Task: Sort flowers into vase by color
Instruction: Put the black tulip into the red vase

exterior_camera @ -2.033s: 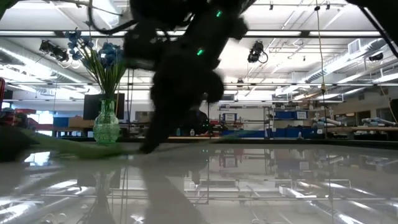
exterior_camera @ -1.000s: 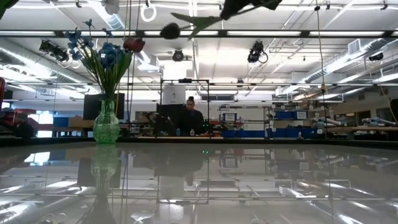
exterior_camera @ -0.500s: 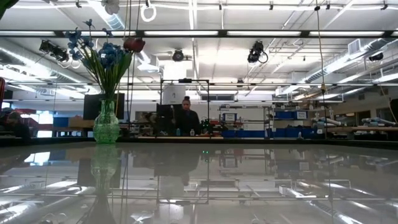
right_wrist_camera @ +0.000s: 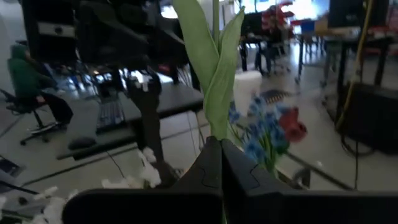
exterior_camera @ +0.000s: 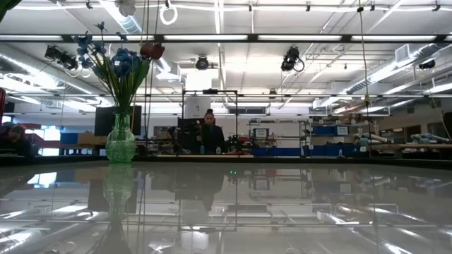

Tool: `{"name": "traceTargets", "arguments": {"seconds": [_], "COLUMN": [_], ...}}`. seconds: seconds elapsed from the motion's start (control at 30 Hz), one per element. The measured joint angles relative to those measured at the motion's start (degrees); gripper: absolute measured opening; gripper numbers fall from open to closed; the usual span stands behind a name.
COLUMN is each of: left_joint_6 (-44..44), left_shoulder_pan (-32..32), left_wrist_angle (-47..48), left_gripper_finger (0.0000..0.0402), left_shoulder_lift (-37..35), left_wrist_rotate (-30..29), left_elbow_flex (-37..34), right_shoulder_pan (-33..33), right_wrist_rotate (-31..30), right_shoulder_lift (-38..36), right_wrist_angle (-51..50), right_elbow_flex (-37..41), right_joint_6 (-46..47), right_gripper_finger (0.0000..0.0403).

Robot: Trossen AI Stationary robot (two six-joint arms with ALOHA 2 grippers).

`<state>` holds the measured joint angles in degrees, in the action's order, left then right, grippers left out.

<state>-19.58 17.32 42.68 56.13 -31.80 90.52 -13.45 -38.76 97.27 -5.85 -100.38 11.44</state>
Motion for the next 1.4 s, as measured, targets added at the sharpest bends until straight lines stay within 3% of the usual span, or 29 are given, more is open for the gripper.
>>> {"name": "traceTargets", "arguments": {"seconds": [0.3,0.5,0.63,0.83,1.07,1.3,1.4], "left_joint_6": [6.7,10.5,13.1,12.4,12.7,15.9,16.4], "left_shoulder_pan": [-2.3,-3.2,-3.8,-5.2,-5.3,-5.3,-5.3], "left_wrist_angle": [-8.8,-17.0,-21.7,-23.7,-27.4,-28.1,-27.7], "left_gripper_finger": [0.0255,0.025,0.0242,0.0227,0.0162,0.0024,0.0012], "left_shoulder_lift": [6.5,7.6,8.7,10.8,11.0,11.0,11.0], "left_wrist_rotate": [0.1,0.5,3.8,6.1,6.1,7.9,9.5], "left_elbow_flex": [0.0,0.0,0.0,0.0,0.0,0.0,0.0], "right_shoulder_pan": [0.6,0.6,0.8,0.9,0.9,1.3,1.9], "right_wrist_rotate": [2.4,2.9,4.5,4.8,5.4,8.4,10.3], "right_shoulder_lift": [0.1,0.1,0.1,0.1,0.1,0.1,0.1], "right_wrist_angle": [8.5,9.7,9.9,12.1,13.8,13.6,12.6], "right_elbow_flex": [0.0,0.0,0.0,0.0,0.0,0.0,0.0], "right_joint_6": [-9.2,-11.7,-12.3,-15.6,-17.7,-19.0,-17.4], "right_gripper_finger": [0.0,0.0,0.0,0.0,0.0,0.0006,0.0015]}}
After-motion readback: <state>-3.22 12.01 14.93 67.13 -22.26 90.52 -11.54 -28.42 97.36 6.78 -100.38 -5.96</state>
